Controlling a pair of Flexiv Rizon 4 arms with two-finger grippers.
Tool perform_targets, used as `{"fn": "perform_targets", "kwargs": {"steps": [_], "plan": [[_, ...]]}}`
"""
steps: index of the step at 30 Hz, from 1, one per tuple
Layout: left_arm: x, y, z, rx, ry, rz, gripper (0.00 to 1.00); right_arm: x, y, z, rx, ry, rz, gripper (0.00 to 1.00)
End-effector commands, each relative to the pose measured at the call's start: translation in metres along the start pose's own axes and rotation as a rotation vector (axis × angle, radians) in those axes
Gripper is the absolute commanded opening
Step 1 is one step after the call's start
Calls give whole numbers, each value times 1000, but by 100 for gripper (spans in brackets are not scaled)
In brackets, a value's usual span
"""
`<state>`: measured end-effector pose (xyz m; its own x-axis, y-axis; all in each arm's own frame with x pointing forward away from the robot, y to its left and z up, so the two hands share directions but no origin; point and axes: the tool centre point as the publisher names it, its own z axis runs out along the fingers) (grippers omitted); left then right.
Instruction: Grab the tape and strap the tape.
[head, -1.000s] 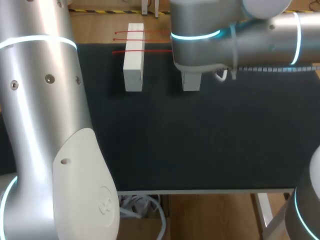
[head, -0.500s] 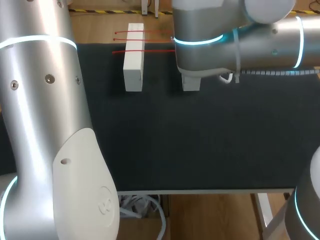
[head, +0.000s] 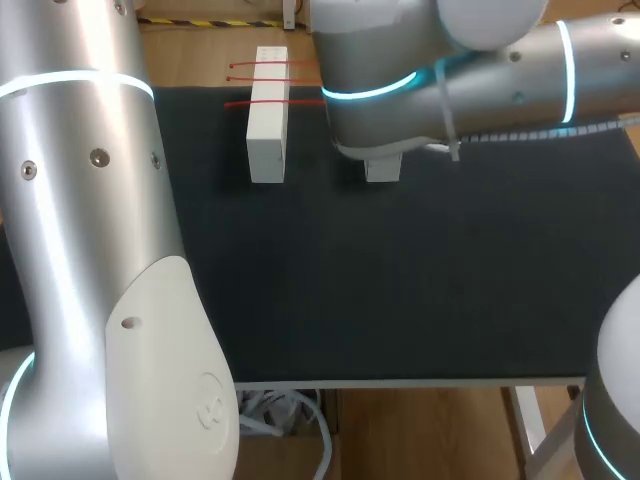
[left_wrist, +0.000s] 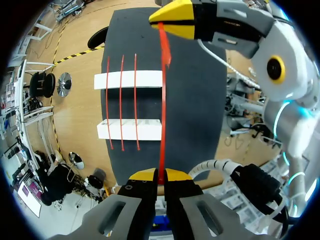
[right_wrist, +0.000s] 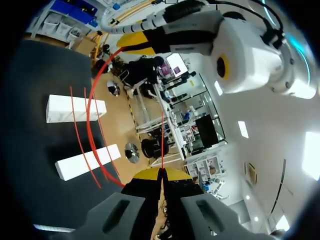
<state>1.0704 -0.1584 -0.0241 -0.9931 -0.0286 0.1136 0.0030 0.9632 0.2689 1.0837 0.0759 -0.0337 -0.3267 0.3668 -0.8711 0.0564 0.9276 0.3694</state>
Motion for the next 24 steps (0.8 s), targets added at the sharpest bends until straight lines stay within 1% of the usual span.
{"fn": "perform_targets", "kwargs": {"steps": [1, 9, 13, 24], "plan": [[-6, -4, -6, -14, 408, -2, 0, 3, 11, 1, 47, 3, -32, 0], [-6, -4, -6, -14, 408, -2, 0, 3, 27, 3, 27, -9, -59, 0], [-6, -4, -6, -14, 408, -2, 0, 2, 30, 4, 35, -14, -53, 0], [-6, -4, -6, -14, 408, -2, 0, 9, 52, 7, 24, -14, -83, 0]]}}
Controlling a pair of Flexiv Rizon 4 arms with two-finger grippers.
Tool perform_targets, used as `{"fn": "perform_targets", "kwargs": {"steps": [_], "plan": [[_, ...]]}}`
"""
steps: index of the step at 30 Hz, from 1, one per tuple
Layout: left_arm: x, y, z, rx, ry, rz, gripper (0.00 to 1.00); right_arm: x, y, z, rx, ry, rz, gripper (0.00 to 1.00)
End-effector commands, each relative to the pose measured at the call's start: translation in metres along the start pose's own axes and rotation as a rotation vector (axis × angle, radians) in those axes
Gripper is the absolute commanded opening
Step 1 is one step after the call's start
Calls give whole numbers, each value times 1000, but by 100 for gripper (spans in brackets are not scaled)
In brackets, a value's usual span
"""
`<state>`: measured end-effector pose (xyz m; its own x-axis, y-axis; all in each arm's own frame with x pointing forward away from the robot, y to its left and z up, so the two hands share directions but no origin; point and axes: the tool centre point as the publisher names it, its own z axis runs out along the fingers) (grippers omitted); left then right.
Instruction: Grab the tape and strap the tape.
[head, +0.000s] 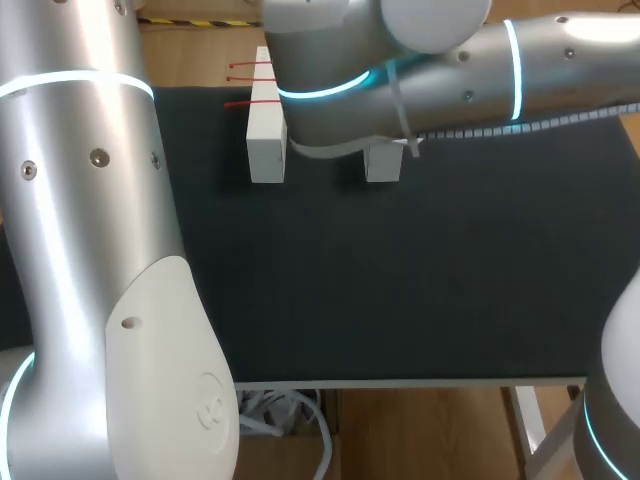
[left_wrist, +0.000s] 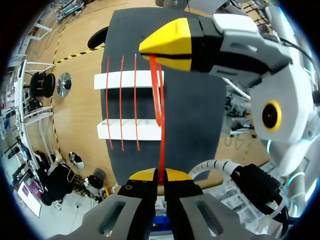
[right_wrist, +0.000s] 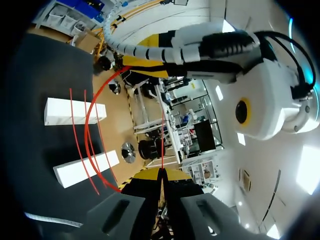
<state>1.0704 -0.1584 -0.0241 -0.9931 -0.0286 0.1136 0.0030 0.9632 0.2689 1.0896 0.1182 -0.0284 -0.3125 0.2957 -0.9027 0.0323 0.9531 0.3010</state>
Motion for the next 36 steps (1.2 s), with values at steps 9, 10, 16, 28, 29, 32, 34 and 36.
{"fn": "perform_targets", "kwargs": {"steps": [9, 10, 16, 28, 29, 32, 34, 36], "plan": [[-6, -4, -6, -14, 409, -1, 0, 3, 30, 5, 8, 8, -49, 0], [-6, -4, -6, -14, 409, -1, 0, 3, 32, 5, 6, 6, -52, 0], [-6, -4, -6, -14, 409, -1, 0, 5, 38, 4, 3, 5, -62, 0], [-6, -4, -6, -14, 409, -1, 0, 12, 44, 4, -1, 22, -69, 0], [-6, -4, -6, -14, 409, -1, 0, 11, 45, 4, -2, 22, -69, 0], [-6, -4, -6, -14, 409, -1, 0, 10, 47, 4, -9, 20, -72, 0], [-6, -4, -6, -14, 409, -1, 0, 9, 49, 4, -12, 17, -76, 0], [-6, -4, -6, -14, 409, -1, 0, 8, 49, 5, -14, 15, -79, 0]]}}
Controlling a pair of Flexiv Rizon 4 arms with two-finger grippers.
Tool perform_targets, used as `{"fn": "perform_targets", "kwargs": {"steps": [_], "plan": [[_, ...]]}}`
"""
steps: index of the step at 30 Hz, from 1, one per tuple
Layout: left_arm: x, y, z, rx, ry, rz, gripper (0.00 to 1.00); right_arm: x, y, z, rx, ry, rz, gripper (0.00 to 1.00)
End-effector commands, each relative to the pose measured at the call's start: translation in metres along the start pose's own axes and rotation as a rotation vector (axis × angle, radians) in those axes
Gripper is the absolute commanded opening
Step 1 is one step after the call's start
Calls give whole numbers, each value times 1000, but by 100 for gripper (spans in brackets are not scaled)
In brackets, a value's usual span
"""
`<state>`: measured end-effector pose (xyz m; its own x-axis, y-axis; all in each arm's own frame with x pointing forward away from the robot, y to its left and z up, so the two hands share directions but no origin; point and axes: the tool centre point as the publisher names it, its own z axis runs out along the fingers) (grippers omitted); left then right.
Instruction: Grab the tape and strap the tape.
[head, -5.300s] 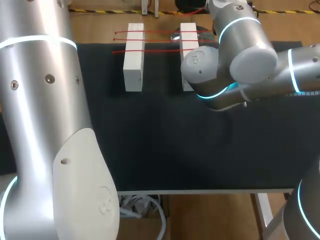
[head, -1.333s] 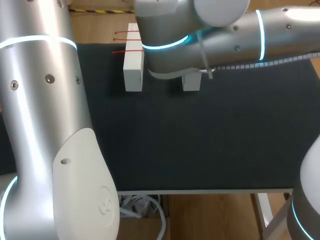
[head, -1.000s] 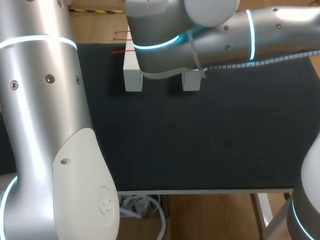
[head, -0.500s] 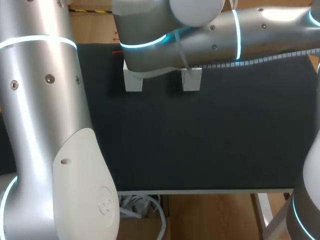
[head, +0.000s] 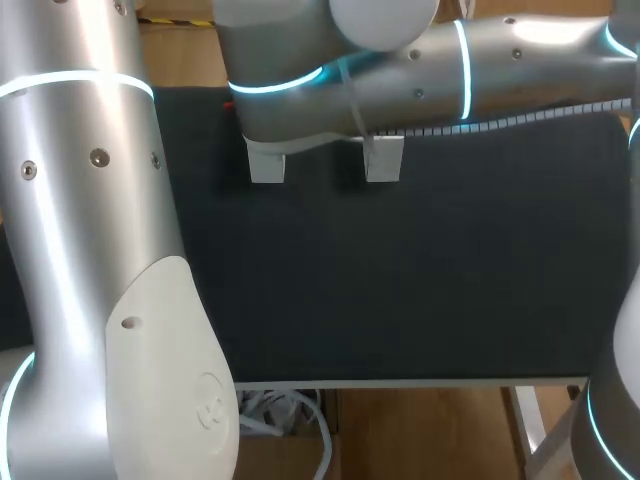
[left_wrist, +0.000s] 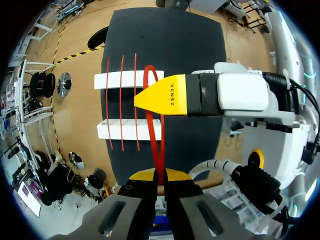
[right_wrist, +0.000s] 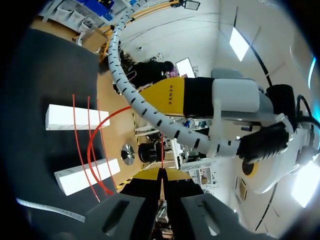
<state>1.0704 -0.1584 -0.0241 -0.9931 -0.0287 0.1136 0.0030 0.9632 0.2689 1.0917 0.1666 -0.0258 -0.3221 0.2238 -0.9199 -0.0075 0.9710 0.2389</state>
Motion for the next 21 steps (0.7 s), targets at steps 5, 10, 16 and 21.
{"fn": "perform_targets", "kwargs": {"steps": [5, 10, 16, 21], "plan": [[-6, -5, -6, -14, 408, -1, 0, -2, 4, -1, -2, 9, -18, 0], [-6, -5, -6, -14, 408, -1, 0, 4, 5, -2, -5, 28, -26, 0], [-6, -5, -6, -14, 408, -1, 0, 4, 8, -3, -6, 29, -30, 0], [-6, -5, -6, -14, 408, -1, 0, 5, 8, -4, 11, 23, -31, 0]]}}
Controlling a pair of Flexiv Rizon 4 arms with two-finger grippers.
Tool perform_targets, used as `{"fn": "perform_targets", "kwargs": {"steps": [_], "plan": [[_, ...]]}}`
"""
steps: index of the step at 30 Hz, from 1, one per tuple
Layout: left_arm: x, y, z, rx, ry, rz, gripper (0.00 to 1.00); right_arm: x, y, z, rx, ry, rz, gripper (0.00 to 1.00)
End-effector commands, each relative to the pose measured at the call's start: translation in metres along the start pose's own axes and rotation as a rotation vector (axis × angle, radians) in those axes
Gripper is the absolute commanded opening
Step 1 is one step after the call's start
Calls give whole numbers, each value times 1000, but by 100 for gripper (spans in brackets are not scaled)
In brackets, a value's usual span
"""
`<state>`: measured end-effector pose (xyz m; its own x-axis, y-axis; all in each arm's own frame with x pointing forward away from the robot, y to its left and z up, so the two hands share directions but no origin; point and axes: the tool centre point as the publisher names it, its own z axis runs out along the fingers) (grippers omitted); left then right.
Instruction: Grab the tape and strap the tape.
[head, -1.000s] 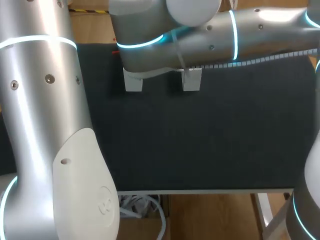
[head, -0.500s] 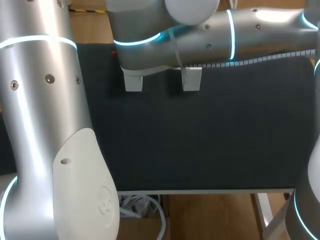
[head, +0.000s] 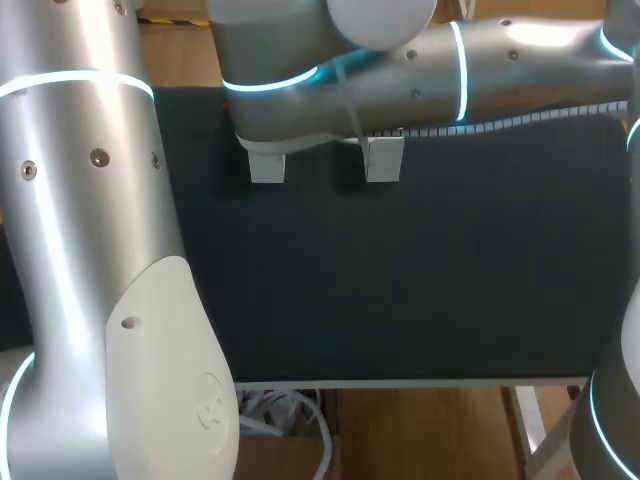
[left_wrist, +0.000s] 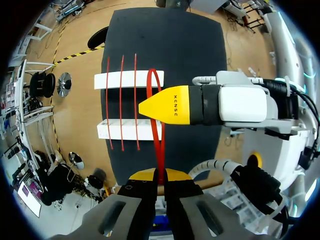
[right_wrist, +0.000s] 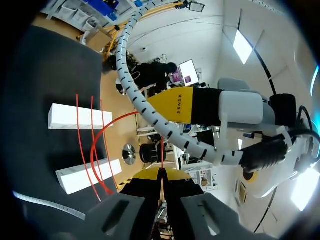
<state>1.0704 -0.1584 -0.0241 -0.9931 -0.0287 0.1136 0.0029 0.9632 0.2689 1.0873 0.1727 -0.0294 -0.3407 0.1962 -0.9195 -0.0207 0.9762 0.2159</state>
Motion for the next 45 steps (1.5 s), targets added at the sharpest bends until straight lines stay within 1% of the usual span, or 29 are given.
{"fn": "perform_targets", "kwargs": {"steps": [1, 6, 13, 17, 28, 31, 36, 45], "plan": [[-6, -5, -6, -14, 409, -1, 0, -1, 3, -2, 18, 0, -8, 0], [-6, -5, -6, -14, 409, -1, 0, -2, -2, -5, 49, -14, -24, 0], [-6, -5, -6, -14, 409, -1, 0, -1, -1, -8, 71, -34, -53, 0], [-6, -5, -6, -14, 409, -1, 0, -3, -3, -9, 102, -57, -74, 0], [-6, -5, -6, -14, 409, -1, 0, -5, -5, -8, 127, -69, -62, 0], [-6, -5, -6, -14, 409, -1, 0, -5, -6, -7, 126, -70, -60, 0], [-6, -5, -6, -14, 409, -1, 0, -3, 1, -7, 110, -66, -64, 0], [-6, -5, -6, -14, 409, -1, 0, -4, 5, -6, 101, -66, -59, 0]]}}
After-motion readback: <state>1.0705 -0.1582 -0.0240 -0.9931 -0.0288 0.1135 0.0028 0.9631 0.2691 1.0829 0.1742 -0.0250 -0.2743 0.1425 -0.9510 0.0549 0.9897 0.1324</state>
